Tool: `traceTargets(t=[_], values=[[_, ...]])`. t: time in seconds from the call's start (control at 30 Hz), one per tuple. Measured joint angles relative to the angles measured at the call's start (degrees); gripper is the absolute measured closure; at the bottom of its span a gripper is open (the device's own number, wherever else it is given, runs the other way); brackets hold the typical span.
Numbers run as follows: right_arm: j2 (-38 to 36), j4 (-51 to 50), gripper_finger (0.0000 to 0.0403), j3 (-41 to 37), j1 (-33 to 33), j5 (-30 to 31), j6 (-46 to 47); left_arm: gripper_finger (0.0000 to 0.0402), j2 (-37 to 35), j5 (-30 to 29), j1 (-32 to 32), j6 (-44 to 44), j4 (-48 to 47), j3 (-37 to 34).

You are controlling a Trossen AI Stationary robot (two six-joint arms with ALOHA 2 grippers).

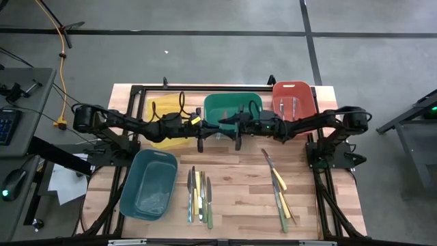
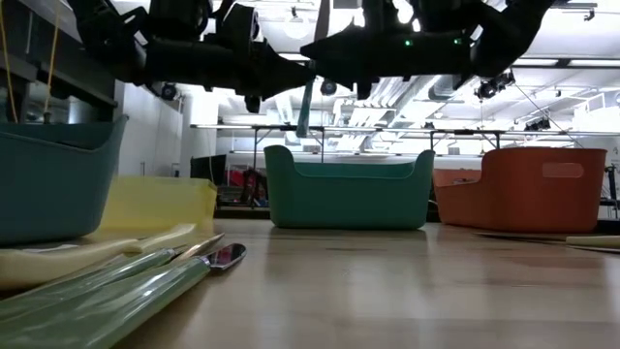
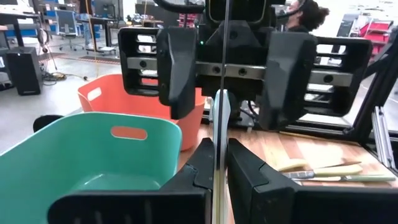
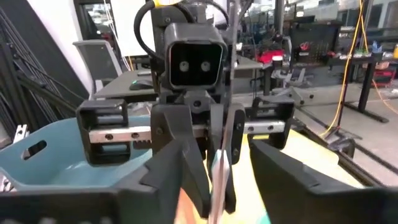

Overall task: Sort silverware by color (type)
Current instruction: Put the blue patterned knife into the orange bin

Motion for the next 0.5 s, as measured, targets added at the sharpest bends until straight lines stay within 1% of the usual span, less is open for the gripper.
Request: traceTargets(t=[0.23,0.3,0.4,0.5], values=[[-1.41,-1.92,0.0383,0.02,-0.04,-0.22,-0.19,0.0396,-0.46,-0.02,0.04,0.15,-0.13,-0.26],[-1.41,-2.09,0.0392,0.02,-0.02,-0.31,-0.08,0.0396,-0.46,-0.54,0.04,0.11,-0.23,-0.26],[-1.44,-2.79,0.0382,0.04,-0.02,-0.47,1.13,0.0395,-0.44,-0.70,0.02,0.11,-0.38,-0.26],[-1.44,-2.77,0.0394,0.04,-0.02,-0.48,1.01,0.0388,-0.44,-0.72,0.00,0.42,-0.39,-0.26]])
